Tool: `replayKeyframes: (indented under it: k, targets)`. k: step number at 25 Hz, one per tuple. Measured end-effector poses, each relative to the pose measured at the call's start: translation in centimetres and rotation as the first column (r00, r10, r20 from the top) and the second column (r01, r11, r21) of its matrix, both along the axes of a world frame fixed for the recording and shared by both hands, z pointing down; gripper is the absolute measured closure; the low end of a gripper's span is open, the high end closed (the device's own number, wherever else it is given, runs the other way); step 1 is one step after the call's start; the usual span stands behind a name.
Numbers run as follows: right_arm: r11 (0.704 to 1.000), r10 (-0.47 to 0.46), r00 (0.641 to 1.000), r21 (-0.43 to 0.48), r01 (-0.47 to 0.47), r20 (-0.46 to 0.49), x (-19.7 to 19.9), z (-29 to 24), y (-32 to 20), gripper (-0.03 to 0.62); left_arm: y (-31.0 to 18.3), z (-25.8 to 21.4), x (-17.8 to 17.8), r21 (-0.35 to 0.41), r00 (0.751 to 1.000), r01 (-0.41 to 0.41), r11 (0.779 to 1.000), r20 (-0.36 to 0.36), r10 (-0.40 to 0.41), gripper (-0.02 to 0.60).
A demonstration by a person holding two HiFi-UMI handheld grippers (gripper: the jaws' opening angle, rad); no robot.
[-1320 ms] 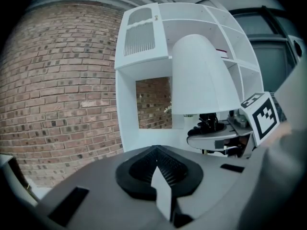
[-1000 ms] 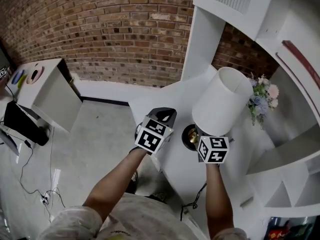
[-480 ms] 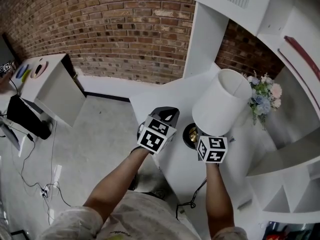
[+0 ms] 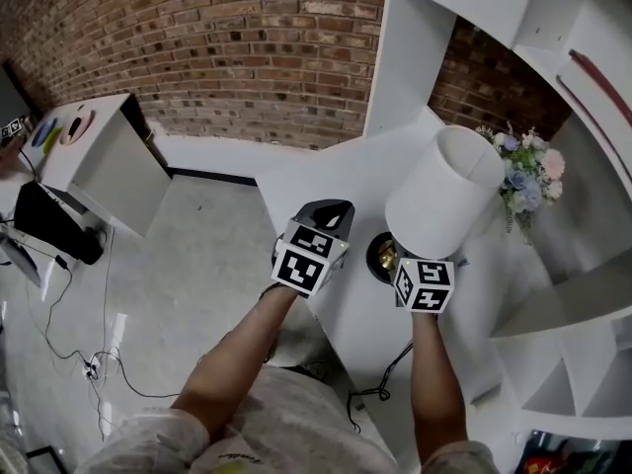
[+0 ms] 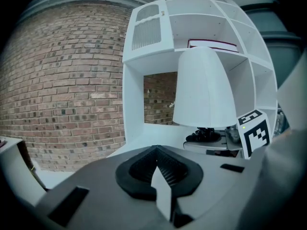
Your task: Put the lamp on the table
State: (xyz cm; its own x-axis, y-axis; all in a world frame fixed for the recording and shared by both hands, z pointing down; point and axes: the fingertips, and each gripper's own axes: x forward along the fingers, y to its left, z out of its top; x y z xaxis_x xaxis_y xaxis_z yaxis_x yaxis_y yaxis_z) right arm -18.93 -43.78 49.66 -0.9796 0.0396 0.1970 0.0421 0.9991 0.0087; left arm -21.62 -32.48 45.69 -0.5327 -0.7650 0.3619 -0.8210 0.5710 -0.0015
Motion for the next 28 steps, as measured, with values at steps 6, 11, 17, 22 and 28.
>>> replayKeyframes:
  k: [6, 11, 17, 22, 28]
  targets:
    - [1.0, -0.011, 1.0, 0.029, 0.011, 0.005, 0.3, 0.4, 0.4, 0.459, -0.4, 0.1, 0.5, 0.016, 1.0, 0.003, 1.0, -0.011, -0.002, 0.584]
    - [0.999, -0.022, 1.0, 0.03, 0.021, 0.014, 0.4, 0.8, 0.9, 0.459, 0.1, -0.3, 0.5, 0.03, 1.0, 0.015, 0.999, -0.011, -0.014, 0.584]
    - [1.0, -0.01, 1.0, 0.007, 0.01, -0.013, 0.5, 2.3, 0.8, 0.454, 0.3, 0.5, 0.9, 0.022, 1.0, 0.016, 1.0, -0.015, -0.016, 0.584]
    - [1.0, -0.009, 0.999, 0.003, 0.009, -0.031, 0.6, 2.8, 0.9, 0.451, 0.4, 0.8, 0.8, 0.014, 1.0, 0.018, 1.0, -0.019, -0.018, 0.584]
    - [1.0, 0.0, 0.999, 0.004, 0.0, -0.04, 0.5, 2.8, 0.9, 0.445, 0.1, 1.0, 0.7, 0.006, 1.0, 0.012, 1.0, -0.028, -0.012, 0.584]
